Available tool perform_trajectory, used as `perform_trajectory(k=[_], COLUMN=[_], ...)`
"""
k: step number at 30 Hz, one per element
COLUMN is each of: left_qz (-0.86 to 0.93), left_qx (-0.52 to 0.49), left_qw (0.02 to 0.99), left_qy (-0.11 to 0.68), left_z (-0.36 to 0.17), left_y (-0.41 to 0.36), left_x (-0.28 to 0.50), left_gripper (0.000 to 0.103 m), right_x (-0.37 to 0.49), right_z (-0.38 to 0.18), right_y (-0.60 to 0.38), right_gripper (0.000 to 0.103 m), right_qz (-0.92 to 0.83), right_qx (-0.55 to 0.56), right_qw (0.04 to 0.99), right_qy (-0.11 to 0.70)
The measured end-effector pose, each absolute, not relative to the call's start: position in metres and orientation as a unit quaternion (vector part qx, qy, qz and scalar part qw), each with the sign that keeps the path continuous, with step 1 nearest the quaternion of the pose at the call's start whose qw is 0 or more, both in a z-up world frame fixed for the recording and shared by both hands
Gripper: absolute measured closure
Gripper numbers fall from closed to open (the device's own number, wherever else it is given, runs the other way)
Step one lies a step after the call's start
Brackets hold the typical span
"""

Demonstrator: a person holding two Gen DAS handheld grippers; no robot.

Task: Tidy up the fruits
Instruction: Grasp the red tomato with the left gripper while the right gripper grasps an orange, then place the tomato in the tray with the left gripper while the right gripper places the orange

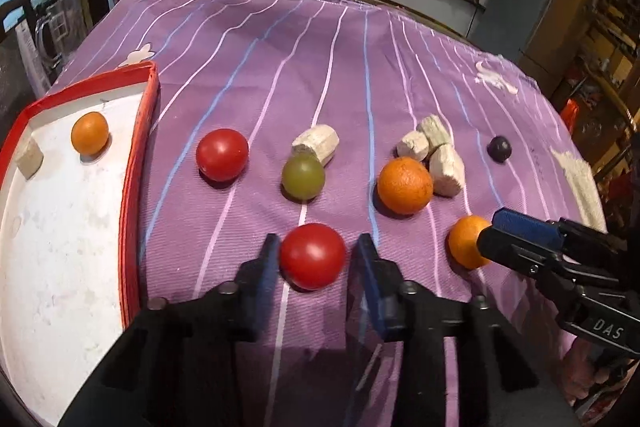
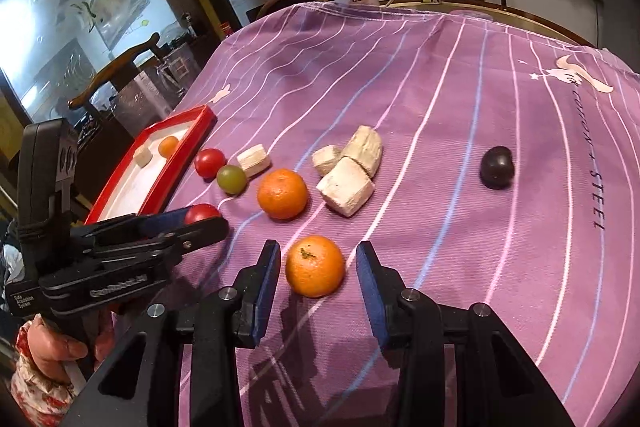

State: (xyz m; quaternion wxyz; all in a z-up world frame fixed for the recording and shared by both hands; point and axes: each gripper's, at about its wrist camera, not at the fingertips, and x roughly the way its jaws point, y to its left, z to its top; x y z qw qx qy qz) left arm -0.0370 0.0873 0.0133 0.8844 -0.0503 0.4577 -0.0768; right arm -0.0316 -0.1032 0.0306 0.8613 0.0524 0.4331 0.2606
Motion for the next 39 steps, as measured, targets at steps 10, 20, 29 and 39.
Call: perform_trajectory(k=[10, 20, 29, 39], left_qz=[-0.083, -0.084, -0.083, -0.007], left_qx=[-0.039, -0.034, -0.064, -0.089], left_qw=[0.887, 0.892, 0.909, 0.919], left_qy=[0.452, 0.443, 0.404, 0.384], left_z=[0.013, 0.014, 0.049, 0.077], left_y=[0.086, 0.086, 0.104, 0.201], left_x=[-0.036, -0.041, -0.072, -0.093], left_gripper=[0.067, 0.072, 0.072, 0.072], right_x=[-0.030, -0.035, -0.047, -0.062], right_z=[0.023, 0.021, 0.038, 0.082], right_y=[-0.092, -0.085, -0.086, -0.038], right_gripper=[0.060, 0.068, 0.068, 0.068], right_qz=[0.246, 0.234, 0.226, 0.266], right_qx=[0.031, 0.014, 0.010, -0.011], right_qw=[0.864, 0.870, 0.878, 0.881], right_qy=[0.438, 0.435, 0.423, 0.392])
